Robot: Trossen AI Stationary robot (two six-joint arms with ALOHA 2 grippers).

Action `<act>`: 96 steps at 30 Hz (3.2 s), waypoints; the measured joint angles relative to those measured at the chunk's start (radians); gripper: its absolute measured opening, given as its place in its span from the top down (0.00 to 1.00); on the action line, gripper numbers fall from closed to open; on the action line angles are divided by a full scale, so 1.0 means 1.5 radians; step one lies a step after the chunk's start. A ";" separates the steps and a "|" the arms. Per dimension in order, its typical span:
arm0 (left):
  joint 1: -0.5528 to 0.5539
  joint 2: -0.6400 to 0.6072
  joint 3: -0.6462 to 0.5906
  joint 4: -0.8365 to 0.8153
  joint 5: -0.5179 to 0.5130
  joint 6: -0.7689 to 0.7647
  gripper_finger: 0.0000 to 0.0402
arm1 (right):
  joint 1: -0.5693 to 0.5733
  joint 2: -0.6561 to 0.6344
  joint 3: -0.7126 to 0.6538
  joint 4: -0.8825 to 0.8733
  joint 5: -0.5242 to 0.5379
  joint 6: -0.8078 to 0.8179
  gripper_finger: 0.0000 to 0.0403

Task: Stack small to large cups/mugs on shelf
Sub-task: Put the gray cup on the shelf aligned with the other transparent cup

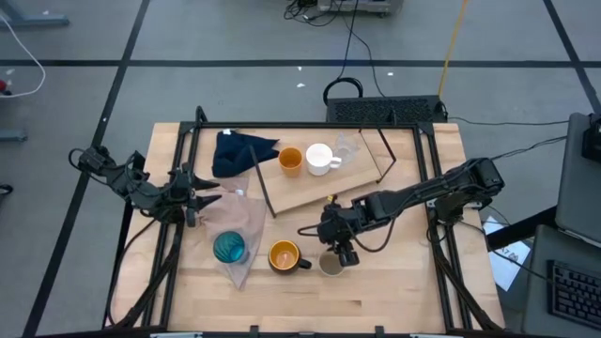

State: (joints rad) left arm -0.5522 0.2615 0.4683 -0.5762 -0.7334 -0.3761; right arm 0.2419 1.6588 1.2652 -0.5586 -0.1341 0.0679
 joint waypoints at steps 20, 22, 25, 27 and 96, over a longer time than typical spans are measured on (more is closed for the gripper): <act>0.000 0.000 0.000 -0.005 0.000 0.001 0.57 | 0.006 0.001 -0.026 0.021 -0.001 0.029 0.60; 0.000 0.000 0.000 -0.005 0.000 0.001 0.57 | 0.006 0.009 -0.026 0.024 -0.002 0.031 0.60; 0.000 0.000 0.000 -0.005 -0.001 0.001 0.57 | 0.006 0.019 -0.027 0.020 -0.014 0.032 0.60; 0.000 0.000 0.000 -0.006 -0.001 0.001 0.57 | 0.006 0.021 -0.027 0.023 -0.020 0.031 0.60; 0.000 0.000 0.000 -0.005 -0.002 0.002 0.57 | -0.440 -0.149 0.127 -0.337 0.092 -0.149 1.00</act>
State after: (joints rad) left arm -0.5522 0.2615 0.4686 -0.5838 -0.7364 -0.3733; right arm -0.4175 1.4347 1.4549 -1.0647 0.0040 -0.1556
